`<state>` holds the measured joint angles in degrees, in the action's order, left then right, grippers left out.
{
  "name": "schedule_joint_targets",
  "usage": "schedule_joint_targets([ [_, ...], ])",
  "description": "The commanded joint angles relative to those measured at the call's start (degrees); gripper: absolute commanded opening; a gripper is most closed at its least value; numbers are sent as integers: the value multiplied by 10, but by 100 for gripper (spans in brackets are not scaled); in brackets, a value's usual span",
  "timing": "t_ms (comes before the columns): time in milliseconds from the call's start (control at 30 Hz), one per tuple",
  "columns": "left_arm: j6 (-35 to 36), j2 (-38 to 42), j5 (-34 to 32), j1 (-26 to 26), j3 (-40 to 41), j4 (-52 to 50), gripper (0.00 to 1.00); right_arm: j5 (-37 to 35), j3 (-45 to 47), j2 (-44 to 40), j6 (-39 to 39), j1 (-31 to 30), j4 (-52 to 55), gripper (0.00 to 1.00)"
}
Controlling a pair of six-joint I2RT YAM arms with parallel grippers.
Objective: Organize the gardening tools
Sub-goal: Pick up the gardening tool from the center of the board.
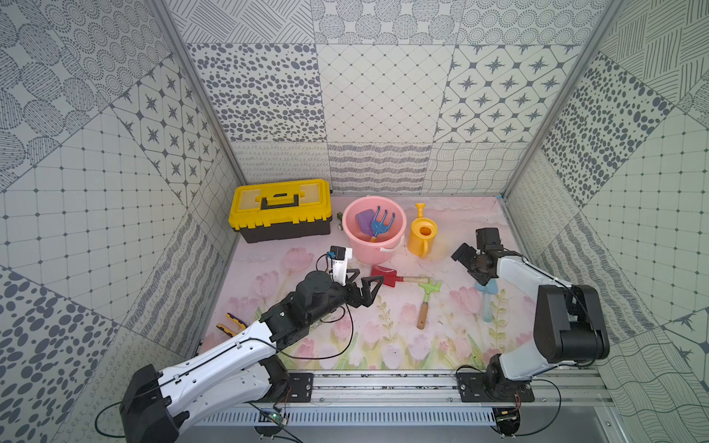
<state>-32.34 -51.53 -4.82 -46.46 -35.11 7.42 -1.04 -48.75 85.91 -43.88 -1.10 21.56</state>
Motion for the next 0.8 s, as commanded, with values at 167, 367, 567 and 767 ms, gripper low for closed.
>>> schedule_joint_targets([
  [167,-4,2,8,-4,-6,14,100,-66,107,-171,21,2,89,97],
  [367,-6,6,9,-4,-5,15,100,-28,172,-245,-14,27,123,97],
  [567,-8,9,11,-4,-3,16,99,16,208,-263,-17,28,132,92],
  [767,-8,11,10,-4,-3,16,99,28,214,-263,-9,27,132,75],
])
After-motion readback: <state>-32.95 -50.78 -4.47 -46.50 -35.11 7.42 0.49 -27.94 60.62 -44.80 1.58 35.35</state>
